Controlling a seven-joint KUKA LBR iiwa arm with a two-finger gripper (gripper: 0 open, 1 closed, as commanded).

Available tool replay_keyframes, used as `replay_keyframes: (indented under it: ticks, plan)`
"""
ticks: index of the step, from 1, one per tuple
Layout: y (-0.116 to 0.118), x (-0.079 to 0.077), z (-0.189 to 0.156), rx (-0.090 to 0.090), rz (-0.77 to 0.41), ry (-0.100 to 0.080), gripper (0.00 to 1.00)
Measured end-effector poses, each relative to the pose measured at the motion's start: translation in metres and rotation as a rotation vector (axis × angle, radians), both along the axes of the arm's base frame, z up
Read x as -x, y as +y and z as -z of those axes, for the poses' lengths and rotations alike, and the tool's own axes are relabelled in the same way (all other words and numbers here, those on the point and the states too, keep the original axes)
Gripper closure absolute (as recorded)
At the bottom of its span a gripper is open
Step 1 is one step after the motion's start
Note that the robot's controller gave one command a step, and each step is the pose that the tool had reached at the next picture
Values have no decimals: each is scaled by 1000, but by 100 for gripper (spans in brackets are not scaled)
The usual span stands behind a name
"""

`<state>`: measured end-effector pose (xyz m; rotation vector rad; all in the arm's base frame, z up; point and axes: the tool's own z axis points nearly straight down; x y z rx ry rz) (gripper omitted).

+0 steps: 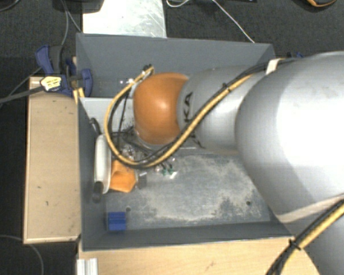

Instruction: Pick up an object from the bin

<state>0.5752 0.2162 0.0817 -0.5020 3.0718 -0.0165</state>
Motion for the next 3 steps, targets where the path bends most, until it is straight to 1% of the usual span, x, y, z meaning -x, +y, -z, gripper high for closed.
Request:
replay_keyframes:
  ticks: [1, 2, 3]
  plan:
    - [0, 0, 0, 0, 0, 0, 100]
    - [12, 3, -96, -2, -18, -8, 100]
    - [20, -7, -136, -3, -20, -9, 100]
